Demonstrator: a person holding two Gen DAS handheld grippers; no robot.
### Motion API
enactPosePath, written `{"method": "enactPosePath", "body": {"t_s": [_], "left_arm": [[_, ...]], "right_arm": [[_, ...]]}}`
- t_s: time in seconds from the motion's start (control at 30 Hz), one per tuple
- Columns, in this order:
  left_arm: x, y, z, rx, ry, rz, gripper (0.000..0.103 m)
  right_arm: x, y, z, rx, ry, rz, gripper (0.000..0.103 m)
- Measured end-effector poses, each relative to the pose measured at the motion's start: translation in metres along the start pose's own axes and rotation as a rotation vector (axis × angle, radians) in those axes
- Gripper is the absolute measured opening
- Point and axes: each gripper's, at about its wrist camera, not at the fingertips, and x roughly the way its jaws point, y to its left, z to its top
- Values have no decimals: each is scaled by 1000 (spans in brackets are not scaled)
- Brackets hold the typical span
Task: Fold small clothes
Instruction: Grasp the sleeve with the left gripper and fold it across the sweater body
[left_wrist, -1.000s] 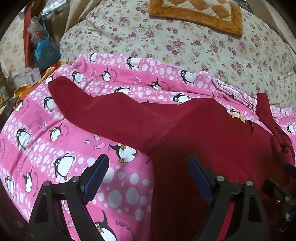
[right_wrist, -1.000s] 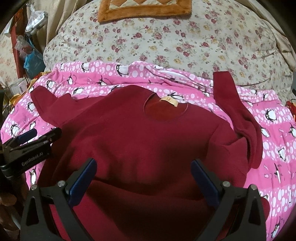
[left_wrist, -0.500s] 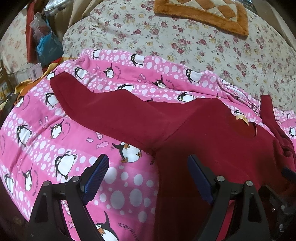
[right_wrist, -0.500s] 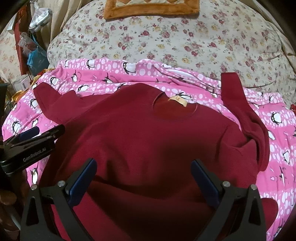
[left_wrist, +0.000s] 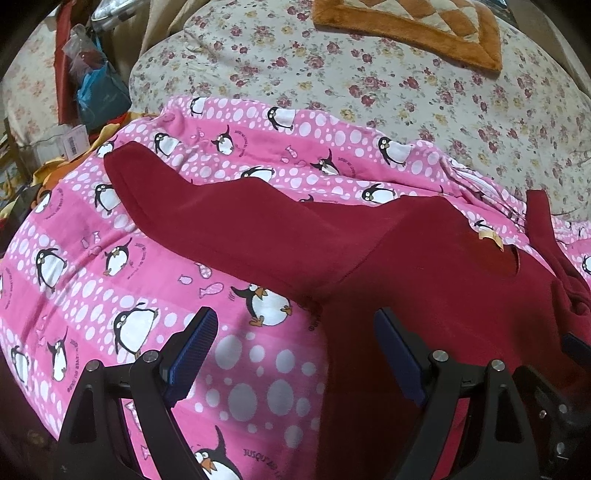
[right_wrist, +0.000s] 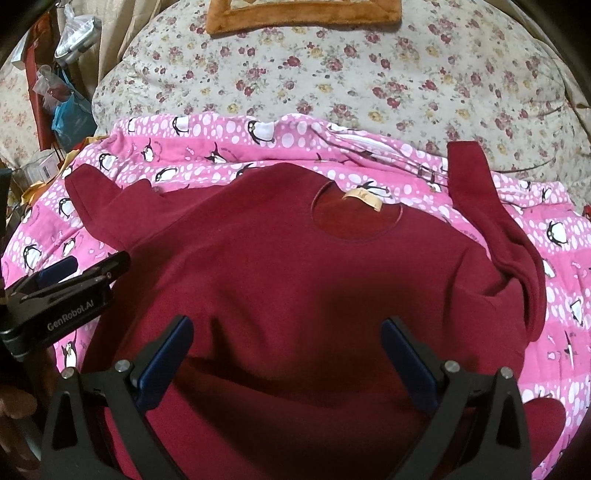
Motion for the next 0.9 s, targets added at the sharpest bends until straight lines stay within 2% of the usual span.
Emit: {"method": "enactPosePath", "body": {"t_s": [0.5,0.67,0.9], "left_arm": [[6,22,4,-71,17,40,70],[12,41,12,-120,37,54,70],[33,98,43,-196,64,176,70]], "right_arm": [[9,14,-2,-20,17,13,103],[8,15,-2,-27,28,23,103],[4,12,0,-22,31,40,103]]}}
